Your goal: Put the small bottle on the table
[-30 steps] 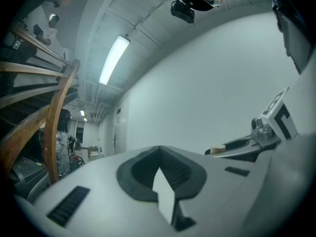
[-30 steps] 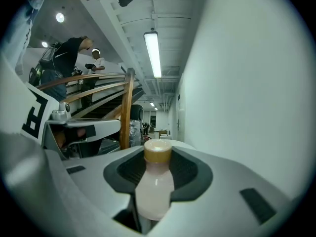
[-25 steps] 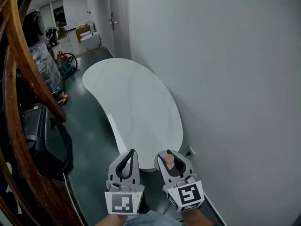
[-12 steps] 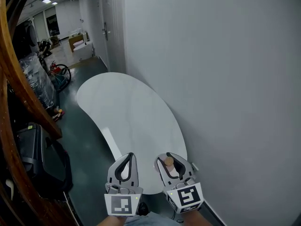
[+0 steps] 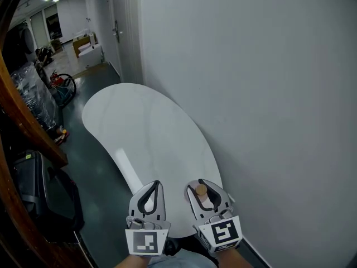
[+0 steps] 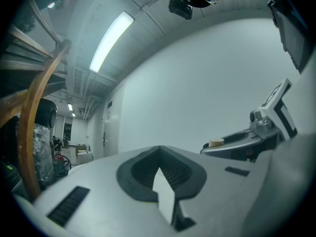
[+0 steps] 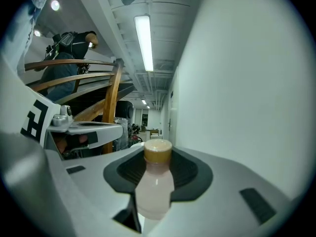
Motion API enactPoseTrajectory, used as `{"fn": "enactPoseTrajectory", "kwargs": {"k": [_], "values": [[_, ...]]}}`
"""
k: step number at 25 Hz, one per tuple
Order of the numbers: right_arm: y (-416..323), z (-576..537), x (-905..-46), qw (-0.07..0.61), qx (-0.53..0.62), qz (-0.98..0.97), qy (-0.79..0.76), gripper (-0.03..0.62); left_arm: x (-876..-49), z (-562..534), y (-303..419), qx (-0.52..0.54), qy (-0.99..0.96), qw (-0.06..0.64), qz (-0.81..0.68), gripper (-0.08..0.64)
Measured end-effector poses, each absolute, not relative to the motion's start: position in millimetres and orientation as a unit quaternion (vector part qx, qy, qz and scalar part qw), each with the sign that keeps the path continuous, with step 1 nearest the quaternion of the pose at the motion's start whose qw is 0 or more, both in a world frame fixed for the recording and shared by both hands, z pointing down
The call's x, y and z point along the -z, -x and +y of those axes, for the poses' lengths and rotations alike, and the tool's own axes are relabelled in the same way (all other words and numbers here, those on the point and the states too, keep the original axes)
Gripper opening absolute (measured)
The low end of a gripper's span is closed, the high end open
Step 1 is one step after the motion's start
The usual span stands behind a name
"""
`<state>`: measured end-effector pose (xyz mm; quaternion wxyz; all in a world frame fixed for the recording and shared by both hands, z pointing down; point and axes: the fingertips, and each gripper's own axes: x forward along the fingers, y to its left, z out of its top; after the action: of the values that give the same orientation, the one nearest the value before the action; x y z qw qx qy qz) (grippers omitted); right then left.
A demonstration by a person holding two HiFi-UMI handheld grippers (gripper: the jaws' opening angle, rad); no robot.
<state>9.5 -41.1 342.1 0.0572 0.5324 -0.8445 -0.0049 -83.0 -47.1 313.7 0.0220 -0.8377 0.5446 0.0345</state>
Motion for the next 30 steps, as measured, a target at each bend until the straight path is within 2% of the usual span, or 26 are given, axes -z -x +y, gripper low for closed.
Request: {"fn": "enactPoseTrajectory", "kwargs": {"k": [14, 22, 30], "values": [[-20, -90, -358, 0.065, -0.024, -0.856, -0.512, 0.126, -322, -95, 71, -0.017, 0.827, 0.012, 0.562, 0.0], [-19, -126, -353, 0.072, 0.038, -0.882, -0.464, 0.126, -326, -124, 67, -0.006, 0.801, 0.011, 0.598, 0.0], [-20, -143, -350, 0.065, 0.046, -0.889, -0.452, 0.126, -335, -136, 73, -0.005, 0.786, -0.005, 0.618, 0.0]]}}
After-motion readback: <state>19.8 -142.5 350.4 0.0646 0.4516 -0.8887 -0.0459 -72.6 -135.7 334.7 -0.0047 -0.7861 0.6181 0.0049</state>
